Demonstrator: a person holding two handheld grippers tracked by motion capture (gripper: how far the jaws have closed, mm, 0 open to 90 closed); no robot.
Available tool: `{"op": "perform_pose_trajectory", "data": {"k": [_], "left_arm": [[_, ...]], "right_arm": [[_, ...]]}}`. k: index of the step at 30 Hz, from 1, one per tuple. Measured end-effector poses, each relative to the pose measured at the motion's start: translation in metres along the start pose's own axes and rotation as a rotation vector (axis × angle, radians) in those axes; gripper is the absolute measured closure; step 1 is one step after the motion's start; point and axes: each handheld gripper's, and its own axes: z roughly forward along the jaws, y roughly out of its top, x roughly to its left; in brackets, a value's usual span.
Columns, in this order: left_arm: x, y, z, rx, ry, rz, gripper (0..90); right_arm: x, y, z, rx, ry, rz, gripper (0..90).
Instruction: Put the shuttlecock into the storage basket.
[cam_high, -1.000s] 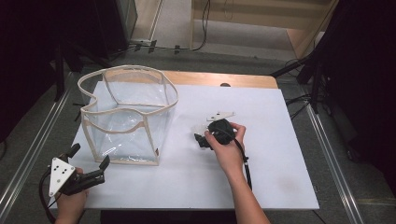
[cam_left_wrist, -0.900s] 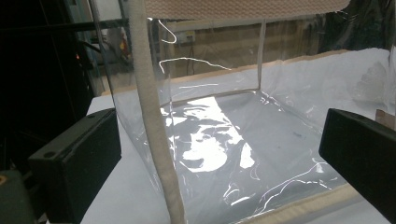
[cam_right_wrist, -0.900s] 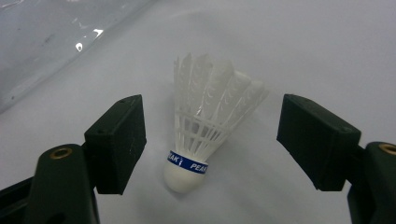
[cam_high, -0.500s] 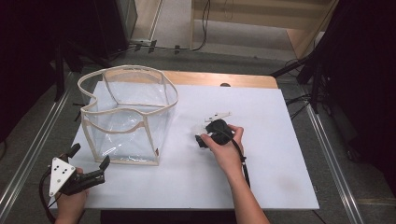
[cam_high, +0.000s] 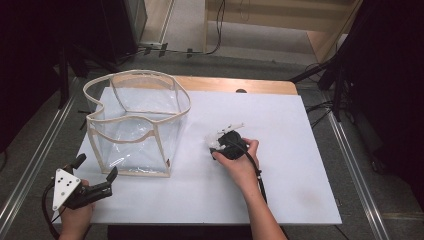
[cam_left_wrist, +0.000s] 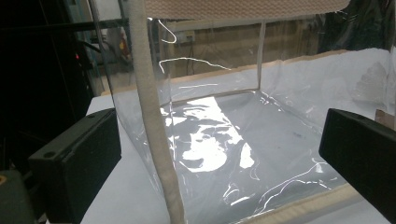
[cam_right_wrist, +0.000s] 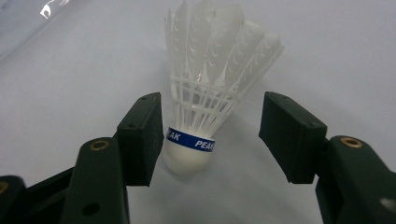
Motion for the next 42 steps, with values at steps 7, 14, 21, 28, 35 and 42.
{"op": "perform_pose_trajectory", "data": {"k": [7, 14, 21, 28, 35, 42], "left_arm": [[0.000, 0.000, 0.000, 0.000, 0.000, 0.000, 0.0], [0.000, 0.000, 0.000, -0.001, 0.001, -0.004, 0.0], [0.000, 0.000, 0.000, 0.000, 0.001, -0.004, 0.0], [0.000, 0.000, 0.000, 0.000, 0.000, -0.001, 0.0], [0.000, 0.000, 0.000, 0.000, 0.000, -0.002, 0.0], [0.000, 0.000, 0.000, 0.000, -0.001, 0.000, 0.0]], "right_arm": [[0.003, -0.002, 0.000, 0.003, 0.015, 0.035, 42.8], [0.005, -0.005, 0.002, 0.026, 0.045, 0.065, 47.4], [0.006, -0.009, 0.007, 0.052, 0.035, 0.068, 53.2], [0.003, -0.011, 0.007, 0.051, 0.037, 0.053, 62.4], [0.003, -0.010, 0.006, 0.028, 0.050, 0.041, 62.5], [0.003, -0.007, 0.002, -0.008, 0.052, 0.039, 62.5]]}}
